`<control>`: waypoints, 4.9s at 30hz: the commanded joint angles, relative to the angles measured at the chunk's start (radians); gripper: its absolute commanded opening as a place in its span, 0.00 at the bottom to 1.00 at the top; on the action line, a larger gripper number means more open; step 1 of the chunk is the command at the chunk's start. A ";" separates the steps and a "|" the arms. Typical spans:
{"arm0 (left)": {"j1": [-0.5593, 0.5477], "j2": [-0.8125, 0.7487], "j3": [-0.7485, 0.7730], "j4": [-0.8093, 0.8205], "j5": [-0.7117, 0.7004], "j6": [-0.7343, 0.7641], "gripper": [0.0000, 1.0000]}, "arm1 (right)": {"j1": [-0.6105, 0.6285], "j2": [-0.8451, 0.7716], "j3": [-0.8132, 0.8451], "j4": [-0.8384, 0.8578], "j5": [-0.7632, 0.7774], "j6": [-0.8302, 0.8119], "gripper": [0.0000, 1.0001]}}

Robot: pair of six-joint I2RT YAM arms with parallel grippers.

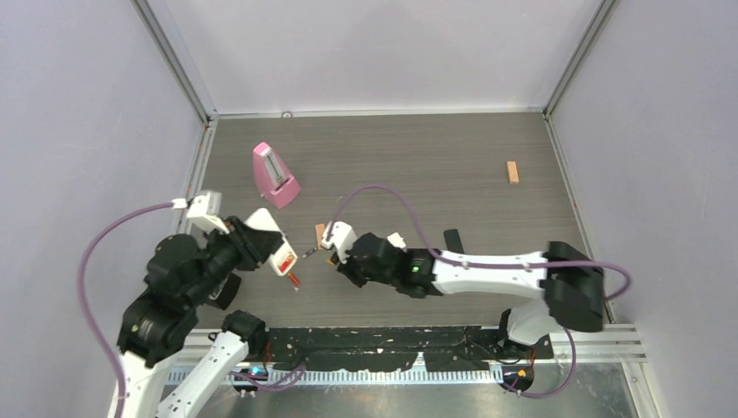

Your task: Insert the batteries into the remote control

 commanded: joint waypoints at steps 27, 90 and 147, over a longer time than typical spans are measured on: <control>-0.019 0.510 -0.683 1.503 0.908 -0.614 0.00 | 0.072 -0.461 0.319 -0.887 0.108 -0.099 0.06; -0.079 0.608 -0.680 1.592 1.012 -0.655 0.00 | 0.205 -0.114 0.544 -0.988 0.082 -0.223 0.05; -0.092 0.662 -0.692 1.721 0.978 -0.725 0.00 | 0.114 -0.349 0.500 -0.888 0.101 0.146 0.77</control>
